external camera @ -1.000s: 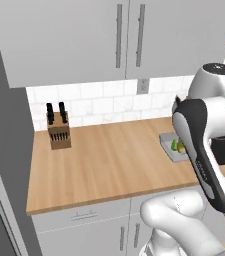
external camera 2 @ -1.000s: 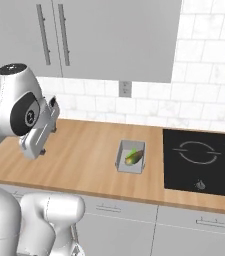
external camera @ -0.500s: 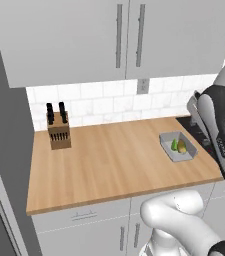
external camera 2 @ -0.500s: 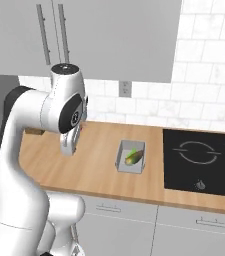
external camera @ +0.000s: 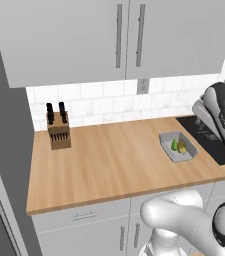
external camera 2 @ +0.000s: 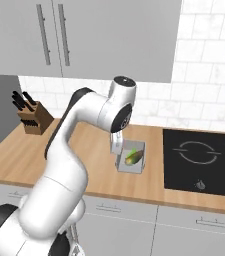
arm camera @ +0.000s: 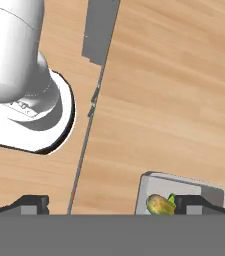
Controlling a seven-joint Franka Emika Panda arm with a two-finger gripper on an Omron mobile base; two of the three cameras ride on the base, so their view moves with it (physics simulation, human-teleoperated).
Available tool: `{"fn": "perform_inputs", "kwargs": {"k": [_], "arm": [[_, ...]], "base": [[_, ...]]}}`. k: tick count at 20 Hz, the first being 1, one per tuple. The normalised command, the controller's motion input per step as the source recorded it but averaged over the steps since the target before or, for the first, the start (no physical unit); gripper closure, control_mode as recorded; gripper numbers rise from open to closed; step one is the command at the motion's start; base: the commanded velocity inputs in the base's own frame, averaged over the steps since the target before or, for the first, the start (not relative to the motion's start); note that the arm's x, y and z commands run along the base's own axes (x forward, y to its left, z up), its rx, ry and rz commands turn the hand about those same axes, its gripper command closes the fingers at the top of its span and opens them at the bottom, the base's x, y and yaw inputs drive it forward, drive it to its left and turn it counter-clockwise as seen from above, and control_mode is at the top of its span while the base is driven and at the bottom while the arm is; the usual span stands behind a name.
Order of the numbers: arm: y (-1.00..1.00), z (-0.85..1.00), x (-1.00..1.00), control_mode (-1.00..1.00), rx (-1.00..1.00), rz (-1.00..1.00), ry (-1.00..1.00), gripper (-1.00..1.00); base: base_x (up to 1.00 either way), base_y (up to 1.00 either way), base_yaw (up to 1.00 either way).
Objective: Take the meat container that has the steak and place it on the second highest rack of the freezer. Then take the vegetable container that has the lemon wedge and cucumber and place it on the highest rack of the freezer.
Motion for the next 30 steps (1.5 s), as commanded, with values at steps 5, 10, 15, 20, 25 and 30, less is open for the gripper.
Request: {"fn": "perform_inputs", "kwargs": {"k": [5,10,15,20,25,30], "arm": [[-0.08,-0.88,0.38,-1.00,-0.01,0.06,0.01,-1.00],[0.00,-0.25,0.05,-1.00,0.00,0.01,0.05,-1.00],[-0.04,-0.68,0.54,-1.00,0.00,0.00,0.00,-1.00],[-0.24,-0.70,0.54,-1.00,-0.03,-0.01,0.00,-1.00],[-0.29,-0.71,0.04,-1.00,-0.15,-0.11,0.00,-1.00],[-0.02,-0.38,0.00,-1.00,-0.07,-0.05,0.00,-1.00]], "base": [[0.00,0.00,0.00],[0.00,0.00,0.00],[0.00,0.00,0.00],[0.00,0.00,0.00],[0.00,0.00,0.00],[0.00,0.00,0.00]]}}
